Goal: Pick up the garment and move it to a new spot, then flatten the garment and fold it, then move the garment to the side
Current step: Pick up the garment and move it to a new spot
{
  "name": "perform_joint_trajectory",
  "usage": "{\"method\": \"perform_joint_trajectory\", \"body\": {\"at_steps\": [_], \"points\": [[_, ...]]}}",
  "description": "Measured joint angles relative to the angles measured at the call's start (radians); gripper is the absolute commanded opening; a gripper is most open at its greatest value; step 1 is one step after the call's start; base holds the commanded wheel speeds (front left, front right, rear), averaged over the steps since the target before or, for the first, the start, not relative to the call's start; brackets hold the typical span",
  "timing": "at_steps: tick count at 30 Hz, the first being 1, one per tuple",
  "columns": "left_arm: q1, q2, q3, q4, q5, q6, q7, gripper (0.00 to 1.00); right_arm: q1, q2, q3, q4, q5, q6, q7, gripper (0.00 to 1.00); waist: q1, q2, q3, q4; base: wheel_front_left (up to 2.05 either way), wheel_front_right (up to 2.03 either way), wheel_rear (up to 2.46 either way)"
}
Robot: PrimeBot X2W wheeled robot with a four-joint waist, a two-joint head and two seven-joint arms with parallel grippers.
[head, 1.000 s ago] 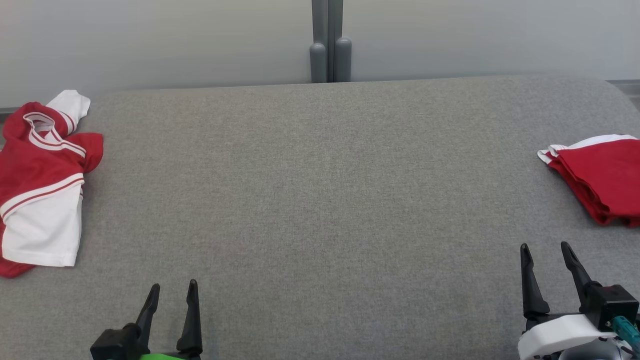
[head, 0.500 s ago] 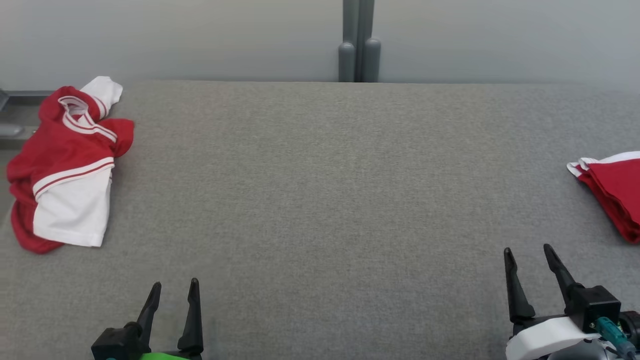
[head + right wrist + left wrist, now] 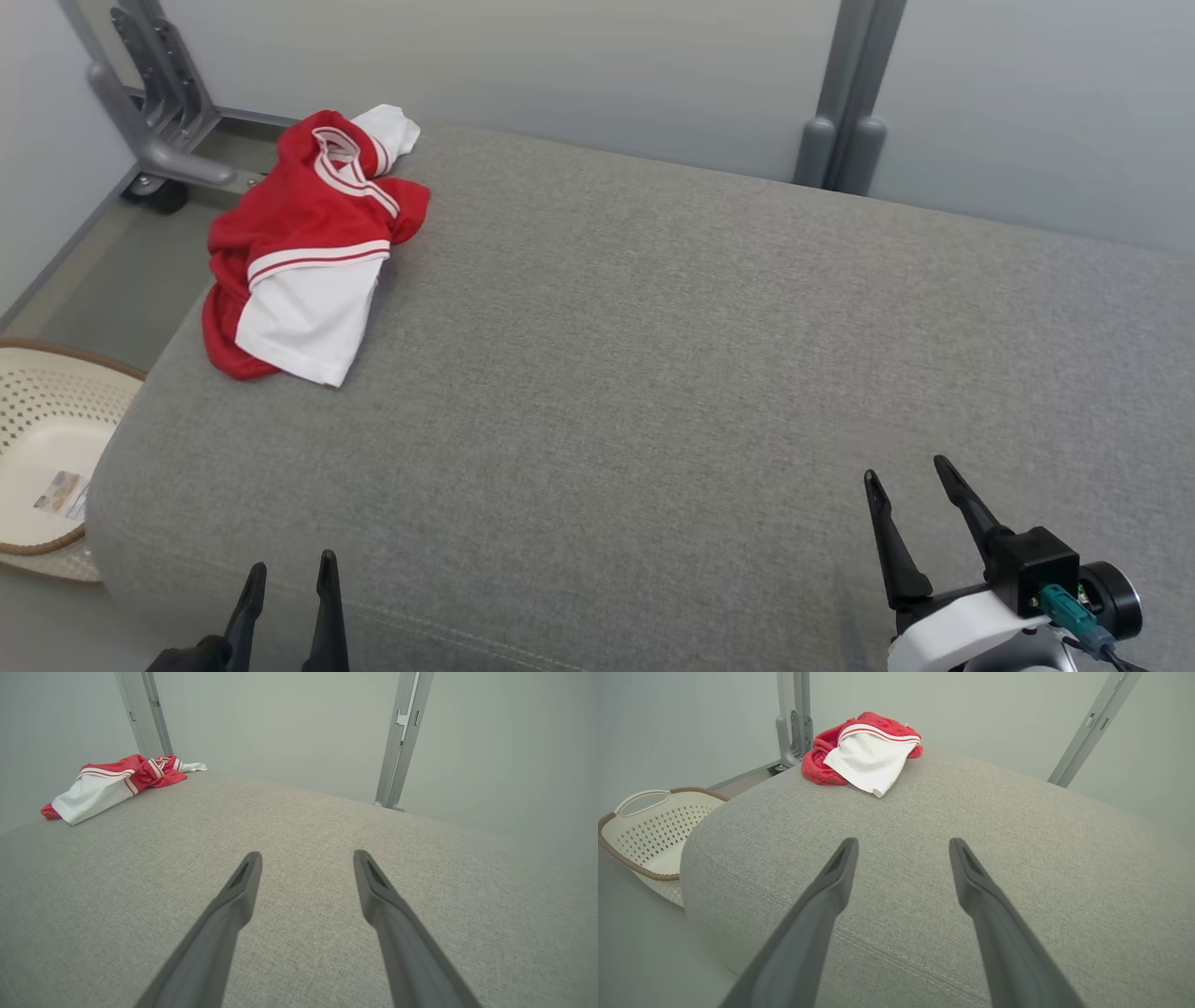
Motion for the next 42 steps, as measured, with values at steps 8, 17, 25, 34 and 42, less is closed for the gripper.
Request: {"method": "perform_joint_trajectory", "body": {"at_steps": [8, 17, 25, 34, 42], "points": [[0.002, 0.000, 0.038, -0.019, -0.041, 0.007, 0.000, 1.00, -0.017, -0.022, 0.057, 0.004, 0.007, 0.000, 0.000, 1.00, 0.0000, 0.0000, -0.006, 0.056, 0.00, 0.00, 0.00], [-0.215, 0.006, 0.043, 0.085, -0.078, 0.008, 0.000, 1.00, -0.103, -0.106, 0.094, -0.022, 0.004, 0.000, 0.000, 1.00, 0.0000, 0.0000, 0.082, 0.041, 0.00, 0.00, 0.00], [-0.606, 0.057, 0.009, 0.370, -0.170, 0.003, 0.109, 1.00, -0.247, -0.195, 0.150, -0.059, -0.001, 0.000, 0.000, 1.00, 0.0001, 0.0000, 0.272, 0.009, 0.00, 0.00, 0.00], [-0.835, 0.093, -0.004, 0.635, -0.233, 0.001, 0.140, 1.00, -0.310, -0.247, 0.165, -0.109, -0.007, 0.000, 0.000, 1.00, 0.0002, 0.0000, 0.451, -0.019, 0.00, 0.00, 0.00], [-0.968, 0.143, -0.001, 0.825, -0.282, 0.000, 0.121, 1.00, -0.304, -0.251, 0.152, -0.161, -0.010, 0.000, -0.003, 1.00, 0.0002, 0.0000, 0.572, -0.053, 0.00, 0.00, 0.00]]}}
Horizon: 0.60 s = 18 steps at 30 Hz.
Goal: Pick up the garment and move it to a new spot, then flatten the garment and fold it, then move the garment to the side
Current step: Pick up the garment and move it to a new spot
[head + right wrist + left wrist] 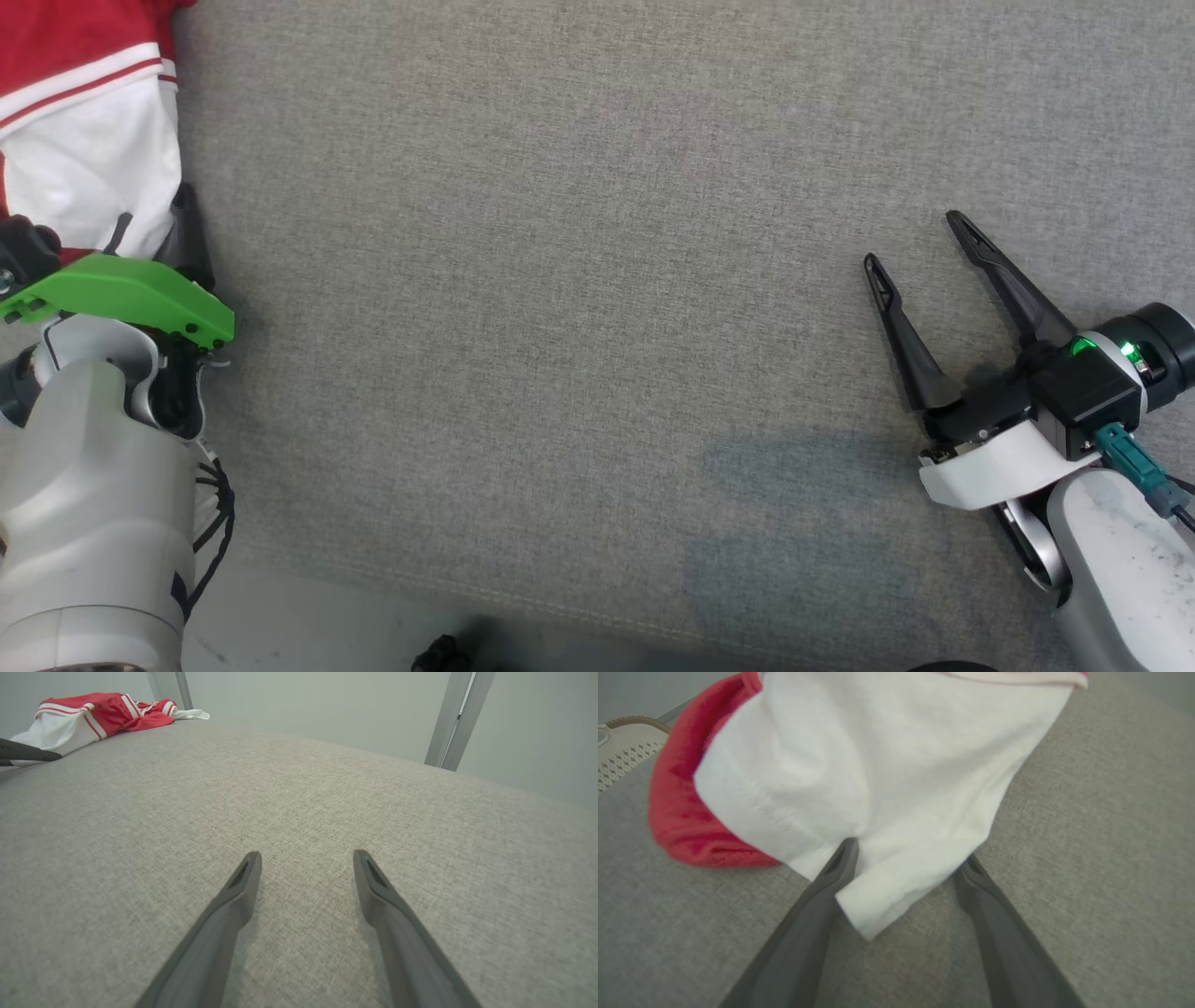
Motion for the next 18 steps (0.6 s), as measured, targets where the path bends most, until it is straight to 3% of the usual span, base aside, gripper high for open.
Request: {"method": "perform_joint_trajectory", "body": {"at_steps": [1, 3, 11, 18], "points": [[-0.012, 0.003, 0.002, 0.014, -0.012, 0.000, 0.001, 0.47, 0.000, 0.002, -0.001, -0.005, 0.000, 0.000, 0.000, 1.00, 0.0000, 0.0000, 0.009, -0.005, 0.00, 0.00, 0.00], [-0.023, 0.013, -0.001, 0.033, -0.027, -0.001, 0.002, 0.00, 0.000, 0.006, -0.002, -0.012, 0.000, 0.000, -0.002, 1.00, 0.0000, 0.0000, 0.019, -0.016, 0.00, 0.00, 0.00], [-0.008, 0.039, -0.080, 0.045, -0.059, 0.004, -0.009, 0.00, 0.010, 0.030, -0.005, 0.017, 0.004, 0.000, -0.001, 1.00, 0.0000, 0.0000, -0.012, -0.032, 0.00, 0.00, 0.00], [0.065, 0.016, -0.234, -0.099, -0.120, 0.003, 0.002, 0.00, 0.037, 0.076, 0.017, 0.057, 0.019, -0.001, 0.002, 1.00, 0.0000, 0.0000, -0.086, -0.032, 0.00, 0.00, 0.00]]}}
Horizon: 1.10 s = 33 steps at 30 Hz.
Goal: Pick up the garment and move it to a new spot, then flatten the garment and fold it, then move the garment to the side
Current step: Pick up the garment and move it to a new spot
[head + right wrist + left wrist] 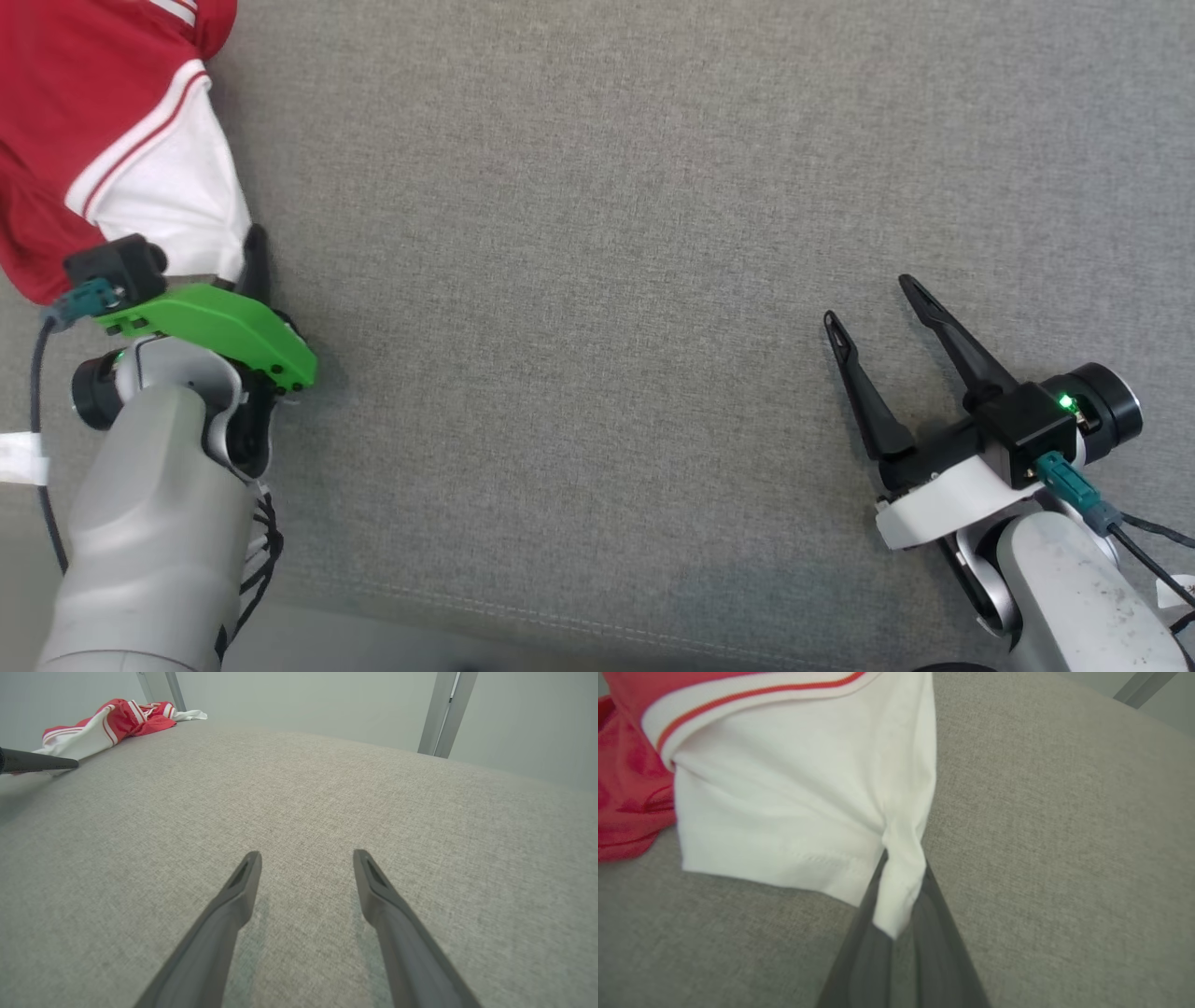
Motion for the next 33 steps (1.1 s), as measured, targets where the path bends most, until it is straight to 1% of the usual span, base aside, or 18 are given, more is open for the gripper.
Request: {"method": "perform_joint_trajectory", "body": {"at_steps": [6, 10, 13, 18, 24, 28, 29, 33], "points": [[0.061, 0.005, -0.192, -0.169, -0.017, -0.001, 0.052, 0.00, 0.016, 0.047, 0.003, 0.017, 0.010, 0.000, 0.000, 1.00, 0.0000, 0.0000, -0.073, -0.018, 0.00, 0.00, 0.00], [0.083, -0.012, -0.309, -0.285, -0.031, -0.002, 0.094, 0.00, 0.023, 0.083, 0.009, 0.025, 0.017, 0.000, 0.000, 1.00, -0.0001, 0.0000, -0.111, -0.054, 0.00, 0.00, 0.00], [0.086, -0.038, -0.380, -0.367, -0.043, -0.002, 0.124, 0.00, 0.030, 0.109, 0.007, 0.029, 0.020, 0.000, 0.000, 1.00, -0.0001, 0.0000, -0.132, -0.094, 0.00, 0.00, 0.00], [0.085, -0.089, -0.494, -0.486, -0.050, -0.002, 0.187, 0.00, 0.040, 0.146, -0.005, 0.031, 0.026, 0.000, 0.000, 1.00, -0.0001, 0.0000, -0.160, -0.179, 0.00, 0.00, 0.00], [0.068, -0.141, -0.597, -0.592, -0.055, -0.002, 0.260, 0.00, 0.050, 0.182, -0.037, 0.031, 0.035, 0.000, 0.000, 1.00, -0.0001, 0.0001, -0.182, -0.303, 0.00, 0.00, 0.00], [0.055, -0.155, -0.666, -0.644, -0.089, 0.001, 0.297, 0.00, 0.063, 0.200, -0.057, 0.032, 0.041, 0.000, 0.000, 1.00, -0.0001, 0.0000, -0.191, -0.393, 0.00, 0.00, 0.00], [0.047, -0.158, -0.705, -0.655, -0.093, 0.005, 0.308, 0.00, 0.069, 0.205, -0.068, 0.032, 0.041, 0.000, 0.000, 1.00, -0.0001, 0.0000, -0.194, -0.437, 0.00, 0.00, 0.00], [0.036, -0.160, -0.766, -0.639, -0.115, 0.026, 0.308, 0.00, 0.084, 0.213, -0.078, 0.037, 0.043, 0.000, 0.000, 1.00, -0.0001, 0.0001, -0.196, -0.515, 0.00, 0.00, 0.00]]}}
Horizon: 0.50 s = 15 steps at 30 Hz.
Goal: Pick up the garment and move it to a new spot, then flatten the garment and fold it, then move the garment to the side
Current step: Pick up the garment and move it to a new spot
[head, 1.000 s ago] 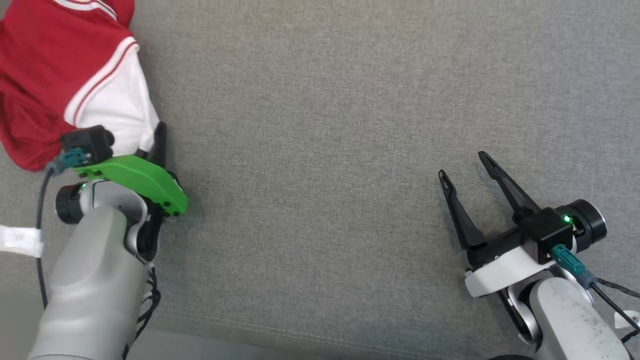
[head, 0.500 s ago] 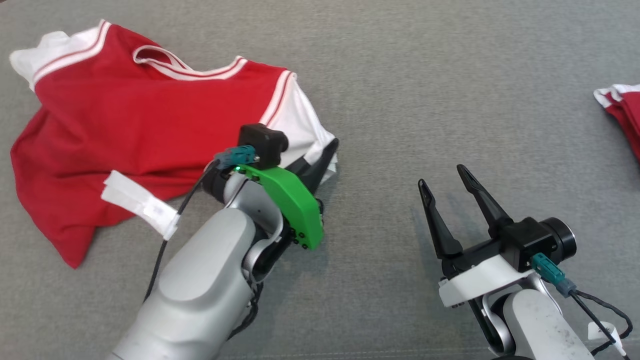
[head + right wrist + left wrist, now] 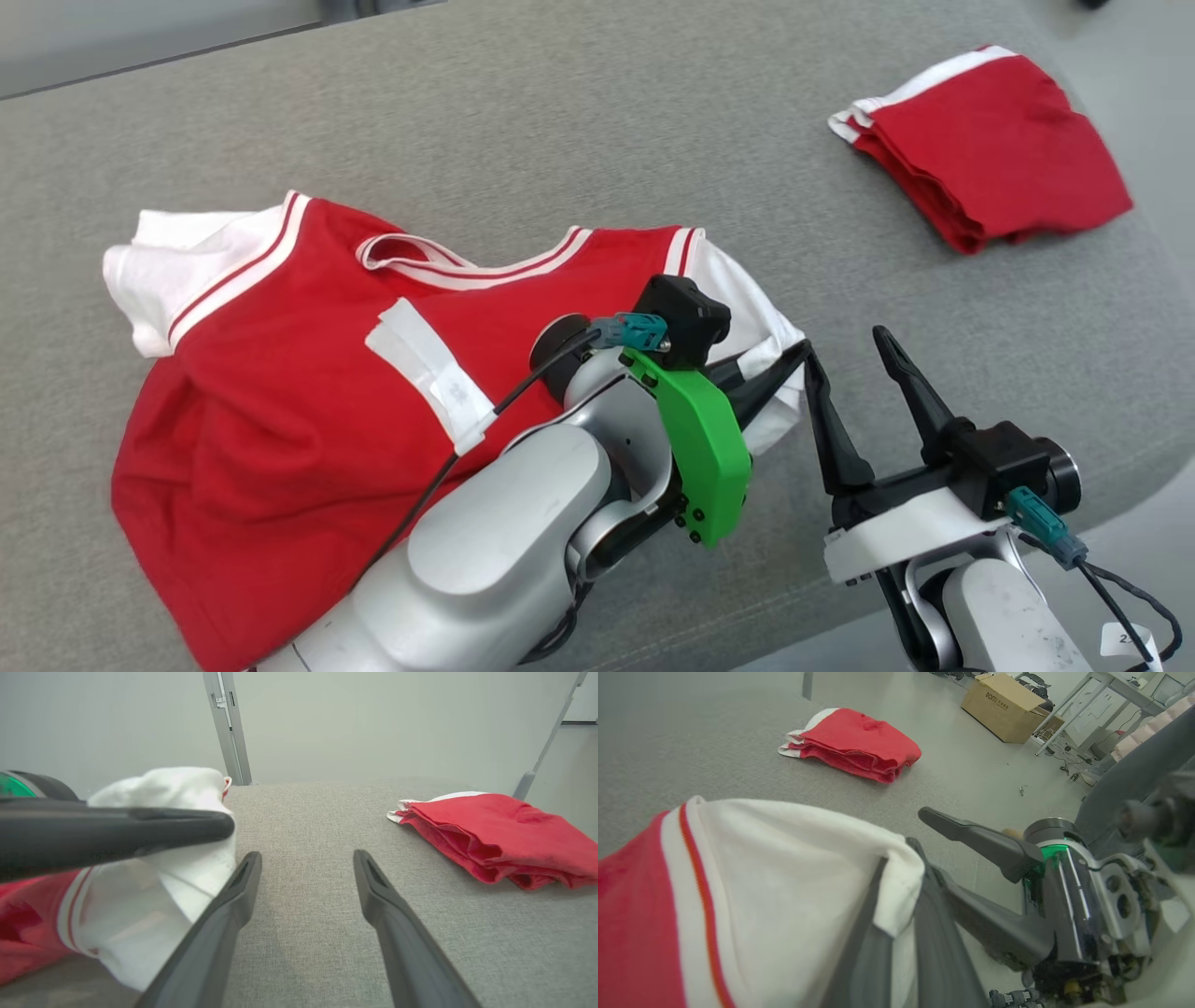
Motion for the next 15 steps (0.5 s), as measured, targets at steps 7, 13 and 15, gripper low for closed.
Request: {"method": "perform_joint_trajectory", "body": {"at_steps": [7, 13, 15], "points": [[0.000, 0.000, -0.044, 0.115, -0.001, 0.008, -0.054, 0.00, 0.004, 0.005, -0.008, 0.004, 0.000, 0.000, 0.000, 1.00, 0.0000, 0.0000, -0.002, -0.072, 0.00, 0.00, 0.00], [0.000, 0.001, -0.058, 0.165, -0.014, 0.015, -0.148, 1.00, -0.003, 0.007, 0.002, 0.009, -0.006, 0.000, 0.000, 1.00, 0.0000, 0.0000, -0.007, -0.036, 0.00, 0.00, 0.00], [0.000, 0.002, -0.059, 0.163, -0.030, 0.021, -0.174, 1.00, -0.005, 0.007, 0.004, 0.008, -0.010, 0.000, 0.000, 1.00, 0.0000, 0.0000, -0.013, -0.017, 0.00, 0.00, 0.00]]}}
